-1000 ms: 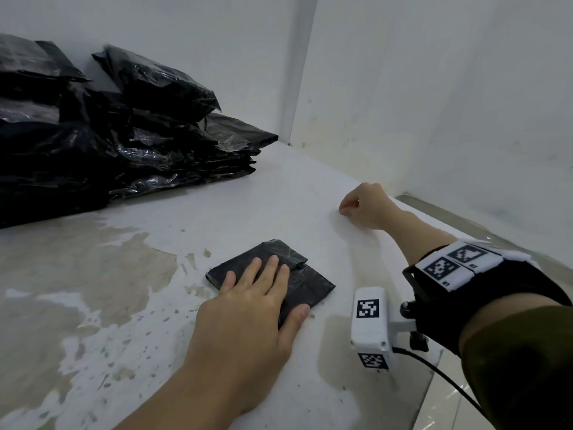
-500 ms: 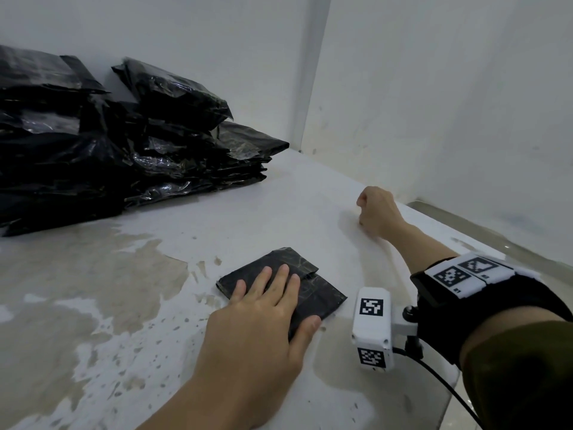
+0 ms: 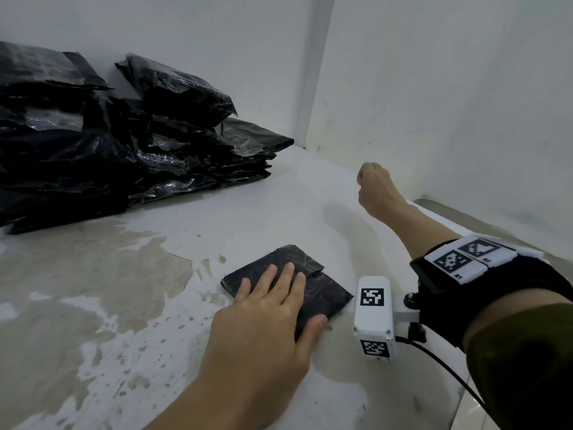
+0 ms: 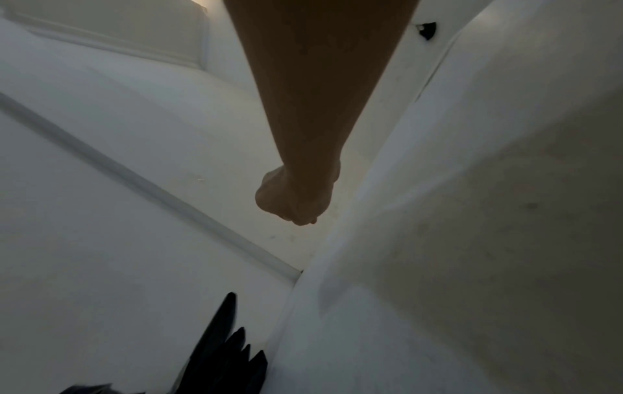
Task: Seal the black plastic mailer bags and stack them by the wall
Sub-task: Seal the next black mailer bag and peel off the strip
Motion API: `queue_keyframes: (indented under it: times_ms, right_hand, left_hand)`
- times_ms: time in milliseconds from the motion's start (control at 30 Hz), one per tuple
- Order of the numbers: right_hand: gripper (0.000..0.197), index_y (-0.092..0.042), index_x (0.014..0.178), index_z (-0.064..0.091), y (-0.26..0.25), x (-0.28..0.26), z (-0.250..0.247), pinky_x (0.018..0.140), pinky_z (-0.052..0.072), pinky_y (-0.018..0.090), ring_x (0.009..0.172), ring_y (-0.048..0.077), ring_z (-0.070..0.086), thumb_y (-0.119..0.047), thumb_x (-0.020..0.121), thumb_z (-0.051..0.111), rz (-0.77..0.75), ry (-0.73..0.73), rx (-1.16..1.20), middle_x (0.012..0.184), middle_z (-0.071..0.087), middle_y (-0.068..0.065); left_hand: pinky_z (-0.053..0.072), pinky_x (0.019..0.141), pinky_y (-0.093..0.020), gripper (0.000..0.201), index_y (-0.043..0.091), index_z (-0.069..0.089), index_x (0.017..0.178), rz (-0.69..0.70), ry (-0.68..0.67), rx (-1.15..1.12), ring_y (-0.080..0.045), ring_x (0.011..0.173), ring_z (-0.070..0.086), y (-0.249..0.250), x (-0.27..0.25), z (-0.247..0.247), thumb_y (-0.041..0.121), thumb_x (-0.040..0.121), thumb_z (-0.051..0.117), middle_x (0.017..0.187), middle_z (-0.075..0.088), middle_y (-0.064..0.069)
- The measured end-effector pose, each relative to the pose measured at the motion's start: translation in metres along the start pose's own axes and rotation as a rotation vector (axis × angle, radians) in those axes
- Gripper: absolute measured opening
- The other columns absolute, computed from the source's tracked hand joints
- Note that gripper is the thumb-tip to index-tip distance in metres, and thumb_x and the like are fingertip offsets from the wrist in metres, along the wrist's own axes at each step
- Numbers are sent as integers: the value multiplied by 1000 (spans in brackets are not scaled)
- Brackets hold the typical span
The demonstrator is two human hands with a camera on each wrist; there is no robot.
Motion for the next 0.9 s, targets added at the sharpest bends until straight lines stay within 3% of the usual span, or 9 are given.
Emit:
queue_keyframes:
  times_ms: [133, 267, 333, 400, 500, 600, 700, 800, 900]
  right_hand:
    - [26, 3, 93, 48, -24, 11, -11, 71, 39, 42, 80, 30, 40, 23, 80, 37, -119, 17, -58, 104, 47, 23]
    - [26, 6, 89, 51, -39, 21, -50, 71, 42, 47, 83, 38, 51, 24, 78, 36, -204, 195, 28, 100, 49, 25]
    - [21, 9, 86, 53, -52, 23, -70, 69, 45, 46, 80, 39, 56, 21, 80, 37, -283, 232, 64, 95, 51, 26]
    - [19, 9, 86, 54, -63, 20, -84, 67, 46, 40, 79, 39, 58, 18, 84, 37, -324, 235, 102, 94, 53, 25]
    - [18, 8, 85, 55, -82, 1, -97, 66, 49, 38, 77, 36, 61, 15, 87, 39, -412, 240, 153, 90, 53, 23]
    - [15, 7, 85, 55, -102, -26, -116, 66, 53, 25, 77, 30, 65, 11, 91, 41, -493, 256, 274, 87, 53, 18]
    - [14, 6, 90, 57, -122, -59, -138, 67, 54, 20, 79, 24, 67, 7, 93, 44, -563, 248, 413, 88, 55, 12]
    - [13, 2, 92, 57, -139, -93, -149, 71, 56, 26, 83, 16, 67, 7, 94, 45, -613, 200, 498, 90, 60, 14]
    - [13, 0, 92, 57, -153, -120, -147, 72, 57, 26, 87, 10, 68, 7, 94, 46, -644, 140, 556, 90, 61, 12]
  left_hand:
    - [-5, 105, -20, 98, 37, -5, 151, -19, 11, -6, 4, 125, -24, -2, 1, -2, 60, 58, -27, 155, -14, 22]
    - [19, 107, -30, 79, 36, 35, 144, -69, -11, -16, -2, 138, 22, -8, 4, 2, 63, 82, -7, 150, 20, 17]
    - [28, 105, -31, 73, 35, 44, 139, -70, -48, -41, -3, 135, 32, -9, 3, 5, 62, 83, 5, 147, 30, 17]
    - [29, 106, -29, 79, 35, 43, 142, -56, -18, -44, -1, 135, 20, -5, -1, -5, 62, 80, 2, 149, 31, 17]
    - [-1, 113, -24, 90, 33, -1, 152, 12, -25, -44, -2, 140, -15, 0, -2, 0, 64, 69, -20, 157, -9, 17]
    - [-6, 117, -29, 64, 27, -4, 153, 45, -68, 17, -7, 145, -13, 4, -8, -4, 58, 97, 6, 159, -12, 11]
    - [-6, 117, -29, 60, 25, 5, 154, 80, -89, 8, -8, 146, -7, 2, -23, -13, 48, 101, 22, 160, -4, 10]
    - [18, 116, -26, 55, 27, 27, 148, 109, -51, -75, -11, 138, 24, -6, -45, -23, 49, 98, 35, 155, 15, 10]
    - [41, 91, -22, 49, 27, 41, 138, 124, -24, -146, -7, 106, 41, -16, -69, -36, 49, 95, 42, 129, 28, 14]
Point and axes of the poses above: each hand's wrist, its own x-axis towards the middle knuckle, its own z-axis out of the palm, y = z × x, the point moved 9 cm from there along x, towards the middle knuckle
